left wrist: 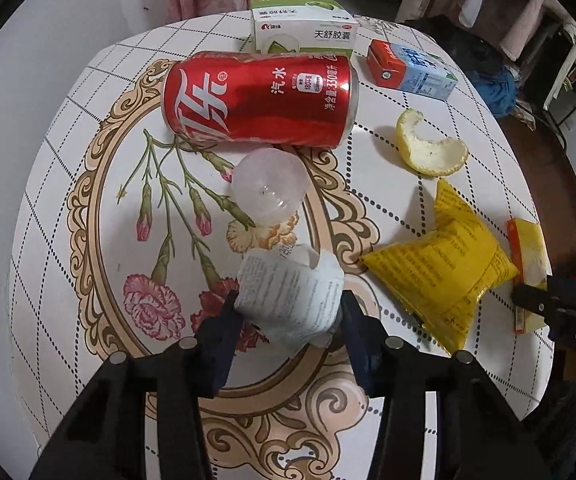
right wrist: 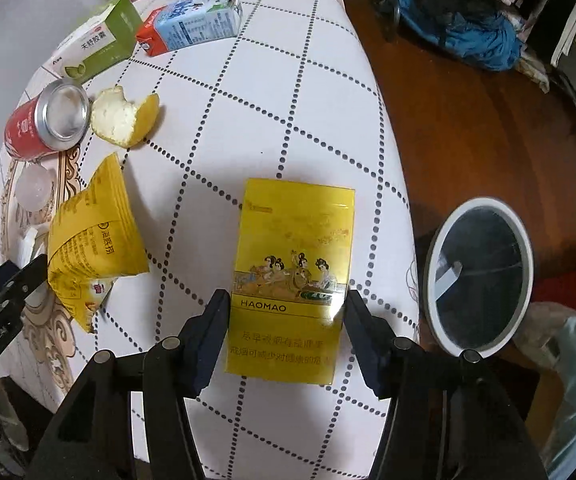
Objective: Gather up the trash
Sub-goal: 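Grasp the crumpled receipt with the left tool while the right tool grasps the yellow HAOMAO pack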
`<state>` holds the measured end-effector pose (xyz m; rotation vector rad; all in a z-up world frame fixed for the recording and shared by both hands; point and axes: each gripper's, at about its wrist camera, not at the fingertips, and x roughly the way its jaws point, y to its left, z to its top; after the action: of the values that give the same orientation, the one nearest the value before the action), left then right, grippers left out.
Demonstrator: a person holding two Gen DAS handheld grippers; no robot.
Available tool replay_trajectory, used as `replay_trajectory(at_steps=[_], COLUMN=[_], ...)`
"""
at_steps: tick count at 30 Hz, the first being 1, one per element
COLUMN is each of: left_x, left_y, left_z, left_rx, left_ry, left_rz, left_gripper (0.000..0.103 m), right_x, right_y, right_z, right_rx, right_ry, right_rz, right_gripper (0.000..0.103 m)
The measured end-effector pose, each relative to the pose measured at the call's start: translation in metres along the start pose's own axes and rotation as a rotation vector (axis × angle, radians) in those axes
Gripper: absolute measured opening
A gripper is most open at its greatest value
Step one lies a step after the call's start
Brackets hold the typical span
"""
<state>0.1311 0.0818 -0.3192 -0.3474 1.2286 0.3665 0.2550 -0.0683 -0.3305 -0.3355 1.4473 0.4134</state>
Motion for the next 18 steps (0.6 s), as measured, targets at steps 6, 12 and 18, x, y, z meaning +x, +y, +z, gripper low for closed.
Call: replay_trajectory(at_steps=[6, 12, 18], left_x=[-0.011, -0.039, -0.091], left_y=[-0.001, 0.0, -0.007], left_z=[-0.006, -0.01, -0.016], left_rx=[0.005, -0.024, -0.05], left_ry=[-0.034, -0.096, -0.193], left_rz=[0.044, 0.068, 0.072], left_gripper=[0.044, 0.044, 0.044], right_x=[-0.001, -0.023, -0.068], right_y=[0.008, 0.009, -0.001], right_z=[-0.005, -0.017, -0.03], right_rx=[-0.012, 0.012, 0.032], right_ry=[-0.03, -0.078, -0.179], right_rz=[-0.029, 0.017, 0.085], right_gripper=[0.059, 0.059, 0.059])
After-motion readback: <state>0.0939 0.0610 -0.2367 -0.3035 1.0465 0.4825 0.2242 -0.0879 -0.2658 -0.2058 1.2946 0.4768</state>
